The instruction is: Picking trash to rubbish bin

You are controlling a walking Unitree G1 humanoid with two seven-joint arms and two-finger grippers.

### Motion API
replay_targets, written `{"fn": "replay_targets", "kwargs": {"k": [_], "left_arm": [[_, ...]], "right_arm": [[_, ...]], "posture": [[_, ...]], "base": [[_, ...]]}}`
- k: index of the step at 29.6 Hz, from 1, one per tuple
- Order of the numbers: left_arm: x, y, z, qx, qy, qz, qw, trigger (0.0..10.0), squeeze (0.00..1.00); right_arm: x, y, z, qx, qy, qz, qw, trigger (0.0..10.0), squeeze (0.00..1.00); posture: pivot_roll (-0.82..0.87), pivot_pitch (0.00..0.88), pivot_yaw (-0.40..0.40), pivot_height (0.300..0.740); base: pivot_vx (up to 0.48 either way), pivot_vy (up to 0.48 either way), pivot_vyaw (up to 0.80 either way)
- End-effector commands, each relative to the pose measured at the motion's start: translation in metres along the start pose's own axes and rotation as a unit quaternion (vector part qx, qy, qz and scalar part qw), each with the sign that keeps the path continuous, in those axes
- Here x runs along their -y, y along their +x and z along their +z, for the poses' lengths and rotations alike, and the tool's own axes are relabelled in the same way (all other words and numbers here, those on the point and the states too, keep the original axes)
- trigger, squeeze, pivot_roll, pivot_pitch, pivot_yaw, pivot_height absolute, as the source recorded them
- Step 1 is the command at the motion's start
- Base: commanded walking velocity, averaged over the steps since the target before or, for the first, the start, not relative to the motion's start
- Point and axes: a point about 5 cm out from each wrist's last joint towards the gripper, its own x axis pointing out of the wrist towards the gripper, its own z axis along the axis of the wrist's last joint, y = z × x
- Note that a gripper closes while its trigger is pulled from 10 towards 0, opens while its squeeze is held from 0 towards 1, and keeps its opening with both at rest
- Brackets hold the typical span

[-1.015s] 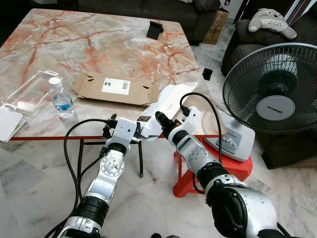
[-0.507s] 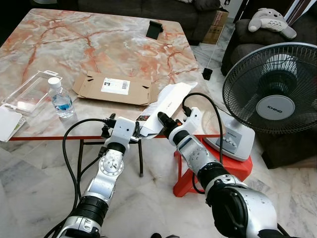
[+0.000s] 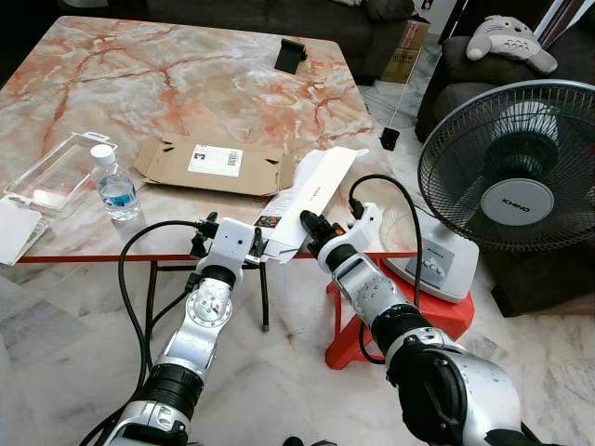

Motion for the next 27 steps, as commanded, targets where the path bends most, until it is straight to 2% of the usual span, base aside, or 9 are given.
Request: {"fn": "replay_targets", "kwargs": {"k": [1, 8, 9, 10, 11, 12, 18, 20, 27], "left_arm": [[0.002, 0.005, 0.007, 0.011, -0.007, -0.007, 1.0, 10.0, 0.0], [0.001, 0.008, 0.009, 0.016, -0.005, -0.011, 1.0, 10.0, 0.0], [0.002, 0.01, 0.01, 0.018, -0.006, -0.013, 1.0, 10.0, 0.0], [0.002, 0.01, 0.01, 0.018, -0.006, -0.013, 1.0, 10.0, 0.0], [0.003, 0.011, 0.011, 0.02, -0.007, -0.015, 1.0, 10.0, 0.0], [0.003, 0.011, 0.011, 0.02, -0.007, -0.015, 1.0, 10.0, 0.0], [0.003, 0.015, 0.014, 0.028, -0.011, -0.02, 0.999, 10.0, 0.0], [0.002, 0.016, 0.016, 0.035, -0.012, -0.016, 0.999, 10.0, 0.0], [-0.007, 0.018, 0.022, 0.063, -0.029, 0.015, 0.998, 10.0, 0.0]], "right_arm": [[-0.016, 0.006, -0.013, 0.002, 0.02, 0.03, 0.999, 0.0, 0.0], [-0.011, 0.003, 0.021, 0.041, -0.043, 0.019, 0.998, 0.0, 0.0], [-0.008, 0.001, 0.031, 0.054, -0.064, 0.012, 0.996, 2.4, 0.0], [-0.008, 0.0, 0.034, 0.057, -0.068, 0.011, 0.996, 2.4, 0.0], [-0.007, -0.001, 0.04, 0.063, -0.09, 0.009, 0.994, 10.0, 0.0], [-0.007, -0.001, 0.04, 0.063, -0.09, 0.009, 0.994, 10.0, 0.0], [-0.014, -0.002, 0.056, 0.095, -0.183, 0.005, 0.978, 10.0, 0.0], [-0.022, -0.001, 0.061, 0.117, -0.241, 0.01, 0.963, 10.0, 0.0], [-0.043, -0.007, 0.067, 0.187, -0.33, 0.07, 0.923, 10.0, 0.0]], "posture": [[0.09, 0.085, -0.183, 0.74], [0.09, 0.051, -0.162, 0.74], [0.09, 0.041, -0.157, 0.74], [0.09, 0.041, -0.157, 0.74], [0.09, 0.03, -0.154, 0.74], [0.09, 0.03, -0.154, 0.74], [0.09, 0.0, -0.136, 0.74], [0.09, 0.0, -0.126, 0.74], [0.06, 0.0, -0.103, 0.74]], "base": [[0.0, 0.0, 0.0], [0.0, 0.0, 0.0], [0.0, 0.0, 0.0], [0.0, 0.0, 0.0], [0.0, 0.0, 0.0], [0.0, 0.0, 0.0], [0.0, 0.0, 0.0], [0.0, 0.0, 0.0], [0.0, 0.0, 0.0]]}}
